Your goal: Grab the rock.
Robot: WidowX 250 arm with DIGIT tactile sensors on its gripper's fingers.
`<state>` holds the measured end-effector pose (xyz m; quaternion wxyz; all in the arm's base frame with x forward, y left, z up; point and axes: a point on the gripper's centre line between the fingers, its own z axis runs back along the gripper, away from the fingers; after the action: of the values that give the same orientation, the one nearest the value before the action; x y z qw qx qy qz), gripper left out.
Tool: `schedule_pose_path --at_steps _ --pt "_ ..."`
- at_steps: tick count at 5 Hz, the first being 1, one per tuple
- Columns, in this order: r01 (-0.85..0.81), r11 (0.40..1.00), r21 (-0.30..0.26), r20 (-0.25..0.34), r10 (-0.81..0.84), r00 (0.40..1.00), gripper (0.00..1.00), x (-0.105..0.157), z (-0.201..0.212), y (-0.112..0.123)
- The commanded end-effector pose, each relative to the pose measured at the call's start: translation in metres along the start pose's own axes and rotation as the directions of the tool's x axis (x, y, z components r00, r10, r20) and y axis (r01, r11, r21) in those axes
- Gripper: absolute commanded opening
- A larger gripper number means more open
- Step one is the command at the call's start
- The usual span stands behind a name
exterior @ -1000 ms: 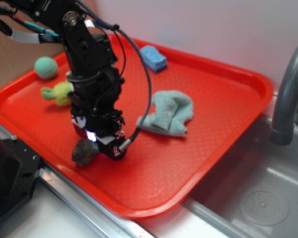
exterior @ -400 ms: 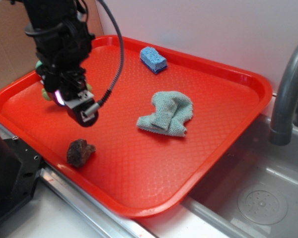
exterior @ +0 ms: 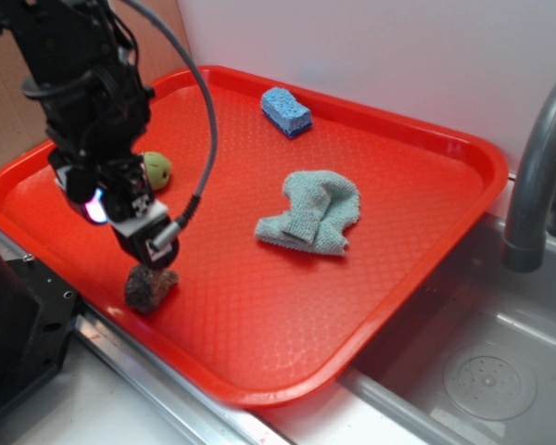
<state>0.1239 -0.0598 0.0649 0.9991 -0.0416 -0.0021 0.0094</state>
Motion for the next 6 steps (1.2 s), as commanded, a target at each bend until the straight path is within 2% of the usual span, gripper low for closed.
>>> schedule_pose_path --at_steps 1,3,4,5,6 --pt "0.012 1.0 -0.021 -0.033 -0.013 0.999 1.0 -0.009 -0.03 -0.011" --pt "0.032 0.999 -0.008 -0.098 -0.033 0.995 1.0 0.005 -0.049 -0.013" --pt "0.042 0.999 -0.007 -0.119 -0.042 0.992 0.0 0.01 -0.045 -0.01" --pt "0.119 0.992 -0.046 -0.083 -0.122 0.989 0.0 0.023 -0.005 -0.008" --pt "0.212 0.976 -0.045 -0.061 -0.214 0.975 0.0 0.036 0.046 -0.011"
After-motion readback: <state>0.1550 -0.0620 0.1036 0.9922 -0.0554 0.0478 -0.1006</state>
